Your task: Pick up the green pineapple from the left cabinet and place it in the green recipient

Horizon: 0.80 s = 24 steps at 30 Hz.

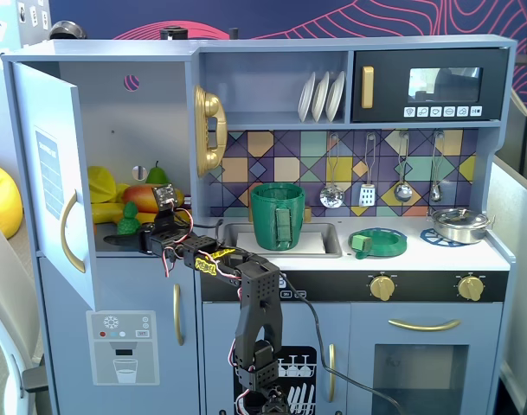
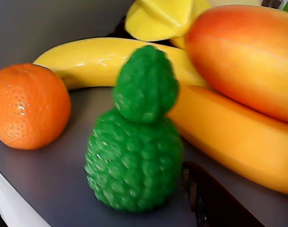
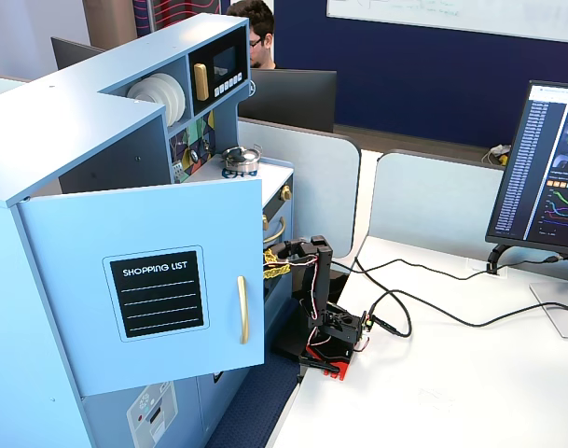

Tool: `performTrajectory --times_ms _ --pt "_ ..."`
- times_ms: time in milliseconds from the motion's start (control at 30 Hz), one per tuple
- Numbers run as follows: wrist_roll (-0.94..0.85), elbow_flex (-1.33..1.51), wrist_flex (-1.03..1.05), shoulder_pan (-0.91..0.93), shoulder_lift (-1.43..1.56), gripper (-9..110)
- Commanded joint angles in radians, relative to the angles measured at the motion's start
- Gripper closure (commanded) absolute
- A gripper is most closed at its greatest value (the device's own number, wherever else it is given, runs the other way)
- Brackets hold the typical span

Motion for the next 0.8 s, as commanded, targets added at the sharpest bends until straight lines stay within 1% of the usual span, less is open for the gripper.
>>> performTrajectory --times_ms 0,567,633,767 --pt "-0.003 -0.127 -0.009 -0.012 -0.02 54" --pt "-0.012 -0.313 0.012 -0.009 -0.196 56" --pt "-0.011 -0.33 0.012 -0.009 -0.215 59" --pt "-0.038 -0.367 0.0 -0.009 -0.253 68"
